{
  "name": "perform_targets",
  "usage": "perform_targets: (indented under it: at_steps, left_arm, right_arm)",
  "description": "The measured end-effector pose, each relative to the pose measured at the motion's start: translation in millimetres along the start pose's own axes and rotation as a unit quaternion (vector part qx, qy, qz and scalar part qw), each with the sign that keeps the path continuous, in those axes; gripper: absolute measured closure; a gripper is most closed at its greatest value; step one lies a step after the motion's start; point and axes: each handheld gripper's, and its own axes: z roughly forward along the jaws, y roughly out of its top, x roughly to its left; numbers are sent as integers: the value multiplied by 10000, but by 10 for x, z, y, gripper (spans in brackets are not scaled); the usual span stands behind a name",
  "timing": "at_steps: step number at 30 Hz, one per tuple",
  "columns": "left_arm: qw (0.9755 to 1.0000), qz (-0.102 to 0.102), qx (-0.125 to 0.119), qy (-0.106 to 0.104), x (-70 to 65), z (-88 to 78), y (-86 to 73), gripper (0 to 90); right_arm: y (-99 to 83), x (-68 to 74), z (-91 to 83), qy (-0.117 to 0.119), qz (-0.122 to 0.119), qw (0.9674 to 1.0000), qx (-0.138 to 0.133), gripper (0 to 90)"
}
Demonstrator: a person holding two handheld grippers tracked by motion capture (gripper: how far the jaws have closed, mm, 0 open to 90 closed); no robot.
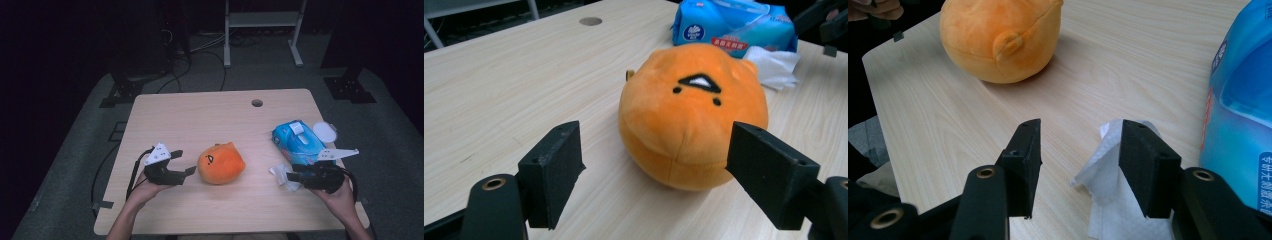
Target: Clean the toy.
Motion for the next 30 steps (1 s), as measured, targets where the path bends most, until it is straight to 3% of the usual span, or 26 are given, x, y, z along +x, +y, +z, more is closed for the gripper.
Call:
perform_targets:
  at_steps: [23,30]
  left_arm:
    - [9990,-334,88,277,143,-176,-341,201]
    - [9987,-333,141,371,166,-232,-411,195]
  right_arm:
    - [-19,-10,20,6,38,10000,22,481]
    - [-29,-6,32,22,51,10000,53,478]
